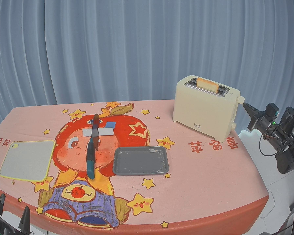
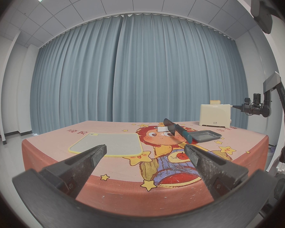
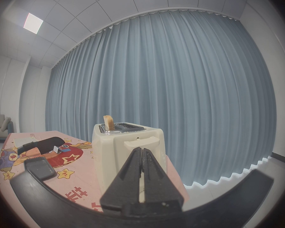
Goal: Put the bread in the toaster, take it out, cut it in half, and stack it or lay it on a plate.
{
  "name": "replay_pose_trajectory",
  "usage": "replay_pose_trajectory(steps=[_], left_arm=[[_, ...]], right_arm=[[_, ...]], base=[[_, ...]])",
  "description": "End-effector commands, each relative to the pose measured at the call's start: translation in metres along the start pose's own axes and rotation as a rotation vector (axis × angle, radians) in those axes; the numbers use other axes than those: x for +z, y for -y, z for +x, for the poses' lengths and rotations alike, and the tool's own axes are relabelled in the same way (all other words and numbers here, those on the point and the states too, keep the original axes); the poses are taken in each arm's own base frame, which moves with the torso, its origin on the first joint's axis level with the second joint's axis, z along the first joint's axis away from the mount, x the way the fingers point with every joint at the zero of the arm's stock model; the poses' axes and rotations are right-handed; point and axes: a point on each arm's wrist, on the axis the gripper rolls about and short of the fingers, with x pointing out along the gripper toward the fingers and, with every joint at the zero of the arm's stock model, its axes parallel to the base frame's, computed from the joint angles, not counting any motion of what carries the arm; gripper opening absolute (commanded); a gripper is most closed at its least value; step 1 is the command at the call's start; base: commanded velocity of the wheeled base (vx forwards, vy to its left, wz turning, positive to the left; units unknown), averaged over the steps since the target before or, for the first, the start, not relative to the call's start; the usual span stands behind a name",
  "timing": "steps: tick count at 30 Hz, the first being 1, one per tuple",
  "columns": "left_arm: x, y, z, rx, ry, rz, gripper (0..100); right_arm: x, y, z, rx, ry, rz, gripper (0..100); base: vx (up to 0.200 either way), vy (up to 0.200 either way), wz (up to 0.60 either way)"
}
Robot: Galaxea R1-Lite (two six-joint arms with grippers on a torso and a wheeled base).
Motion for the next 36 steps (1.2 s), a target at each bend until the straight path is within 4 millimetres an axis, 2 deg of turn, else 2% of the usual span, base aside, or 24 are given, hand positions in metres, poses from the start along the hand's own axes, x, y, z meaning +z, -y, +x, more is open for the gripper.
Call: replay_pose_trajectory(steps=[1, 9, 15, 25, 36], left_arm=[[-0.005, 0.000, 0.001, -0.001, -0.018, 0.000, 100], [-0.005, 0.000, 0.001, -0.001, -0.018, 0.000, 100], [-0.005, 0.000, 0.001, 0.001, -0.018, 0.000, 100], [-0.005, 0.000, 0.001, 0.001, -0.018, 0.000, 100], [-0.005, 0.000, 0.001, -0.001, -0.018, 0.000, 100]], right_arm=[[-0.001, 0.001, 0.001, -0.002, 0.002, 0.000, 0], [0.012, -0.002, -0.003, 0.004, 0.043, -0.012, 0], [0.021, -0.001, 0.005, 0.008, 0.085, -0.016, 0], [0.001, 0.004, 0.014, 0.004, 0.036, 0.000, 0], [-0.007, 0.005, 0.014, 0.000, 0.010, 0.007, 0]], base=[[0.000, 0.000, 0.00], [0.000, 0.000, 0.00], [0.000, 0.000, 0.00], [0.000, 0.000, 0.00], [0.000, 0.000, 0.00]])
